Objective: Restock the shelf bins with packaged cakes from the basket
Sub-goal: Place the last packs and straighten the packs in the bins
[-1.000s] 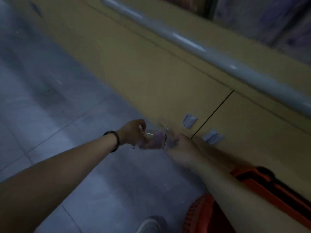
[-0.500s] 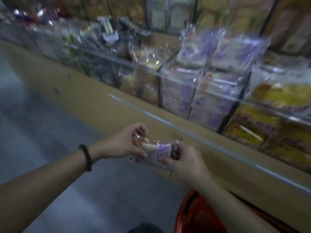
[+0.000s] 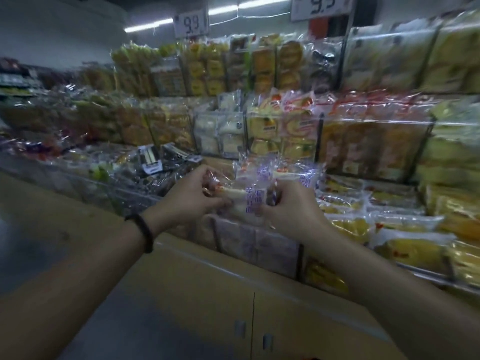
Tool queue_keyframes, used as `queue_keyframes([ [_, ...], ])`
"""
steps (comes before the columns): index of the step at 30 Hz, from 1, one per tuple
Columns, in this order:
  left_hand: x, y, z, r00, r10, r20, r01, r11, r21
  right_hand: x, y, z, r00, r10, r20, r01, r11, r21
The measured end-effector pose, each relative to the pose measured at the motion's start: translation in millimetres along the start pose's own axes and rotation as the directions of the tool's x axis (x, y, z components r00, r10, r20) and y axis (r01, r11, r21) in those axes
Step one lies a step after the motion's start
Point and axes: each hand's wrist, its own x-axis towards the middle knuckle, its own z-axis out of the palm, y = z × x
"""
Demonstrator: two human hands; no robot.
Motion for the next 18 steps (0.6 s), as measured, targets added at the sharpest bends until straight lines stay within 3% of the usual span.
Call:
queue_keyframes([
  [5, 64.3, 10.0, 12.4, 0.998, -0.062, -0.008, 0.062, 0.996, 0.068, 51.3, 0.5, -6.9, 0.998, 0.052, -0.044, -0.054, 0.997, -0.048],
  [9, 96.8, 1.3, 30.3, 0.993, -0.085, -0.076, 0.094, 0.987, 0.128, 77.4, 3.7, -0.8, 0.995, 0.1, 0.022, -0.096, 0.987, -0.128],
  [12, 107.1, -12.2, 50.1, 0.99, -0.064, -0.122, 0.086, 0.979, 0.187, 86.7, 9.6, 12.7, 0.994, 0.096, 0.055, -0.083, 0.975, -0.205],
  [18, 109.0, -27.4, 74.4, 0.981, 0.004, -0.195, 0.029, 0.986, 0.165, 98.5, 25.3, 32.6, 0.993, 0.115, -0.031, -0.119, 0.945, -0.303],
])
